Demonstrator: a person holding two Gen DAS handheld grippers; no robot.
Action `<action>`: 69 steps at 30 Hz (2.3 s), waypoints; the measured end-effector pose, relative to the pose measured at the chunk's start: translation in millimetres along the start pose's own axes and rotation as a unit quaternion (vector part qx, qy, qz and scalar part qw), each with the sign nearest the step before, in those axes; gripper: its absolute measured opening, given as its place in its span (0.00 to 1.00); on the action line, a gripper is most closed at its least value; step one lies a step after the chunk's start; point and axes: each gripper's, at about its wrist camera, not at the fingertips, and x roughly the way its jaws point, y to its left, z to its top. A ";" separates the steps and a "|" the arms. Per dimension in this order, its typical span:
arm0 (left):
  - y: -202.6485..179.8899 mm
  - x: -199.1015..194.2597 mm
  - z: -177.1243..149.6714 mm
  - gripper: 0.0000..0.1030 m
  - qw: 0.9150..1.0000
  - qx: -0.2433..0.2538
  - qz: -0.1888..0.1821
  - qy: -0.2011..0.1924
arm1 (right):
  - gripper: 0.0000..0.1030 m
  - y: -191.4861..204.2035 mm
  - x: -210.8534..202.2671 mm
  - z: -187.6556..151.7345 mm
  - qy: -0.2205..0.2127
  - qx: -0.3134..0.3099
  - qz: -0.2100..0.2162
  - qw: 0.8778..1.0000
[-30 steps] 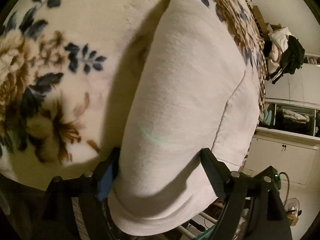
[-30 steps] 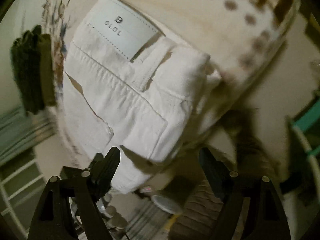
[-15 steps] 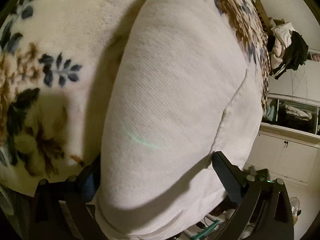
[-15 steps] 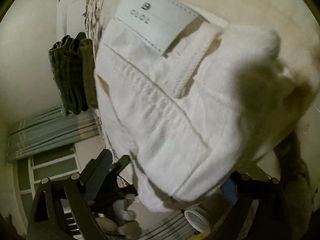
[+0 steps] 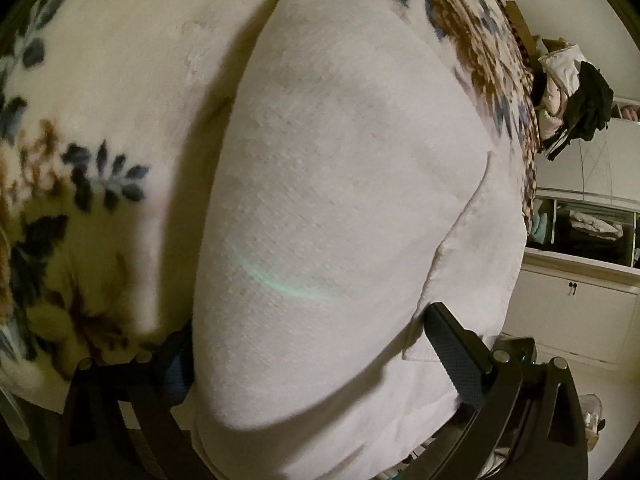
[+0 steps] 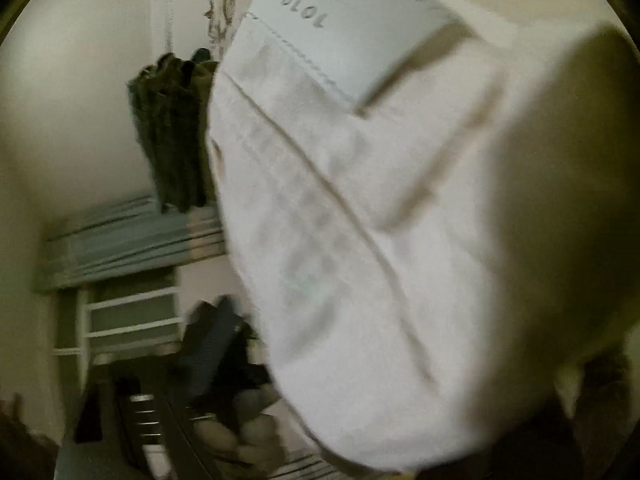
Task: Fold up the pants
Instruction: 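Carry the lifted pants bundle with both grippers toward the dark folded clothes stack, then lower the pants bundle onto the dark clothes stack and open both grippers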
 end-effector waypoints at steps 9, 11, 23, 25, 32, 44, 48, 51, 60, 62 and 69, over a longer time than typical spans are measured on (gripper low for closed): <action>-17.7 -37.7 -14.4 0.29 0.998 0.033 -0.017 -0.047 | 0.43 32.0 -15.3 -10.5 -0.032 -0.016 -0.060 0.998; -28.7 -51.5 -15.8 0.26 0.997 0.039 -0.019 -0.056 | 0.41 51.5 -20.7 -11.9 -0.035 -0.030 -0.066 0.997; -113.5 -172.9 13.4 0.24 0.991 0.061 -0.028 -0.115 | 0.40 228.2 -40.8 13.5 -0.030 -0.118 -0.056 0.991; -128.5 -198.4 31.7 0.24 0.989 0.061 -0.032 -0.131 | 0.40 270.6 -35.4 24.4 -0.033 -0.136 -0.049 0.989; -167.8 -281.5 134.3 0.24 0.978 0.082 -0.048 -0.183 | 0.40 401.8 20.1 80.3 -0.058 -0.181 -0.023 0.982; -157.8 -316.9 370.5 0.24 0.973 0.115 -0.051 -0.196 | 0.40 525.4 190.3 221.2 -0.113 -0.200 -0.010 0.973; -133.8 -292.1 407.7 0.24 0.979 0.105 -0.036 -0.172 | 0.40 506.2 232.9 243.6 -0.111 -0.186 -0.031 0.976; -112.5 -273.9 414.9 0.25 0.984 0.091 -0.028 -0.150 | 0.40 488.5 255.7 249.8 -0.102 -0.180 -0.059 0.977; -98.4 -268.0 394.4 0.31 0.988 0.076 -0.025 -0.135 | 0.47 470.9 267.1 252.4 -0.080 -0.175 -0.116 0.974; -99.6 -268.9 392.4 0.34 0.988 0.073 -0.010 -0.134 | 0.51 473.4 264.2 247.6 -0.073 -0.168 -0.130 0.974; -125.1 -283.4 369.7 0.51 0.974 0.117 0.122 -0.152 | 0.59 492.6 256.6 237.8 -0.059 -0.193 -0.225 0.953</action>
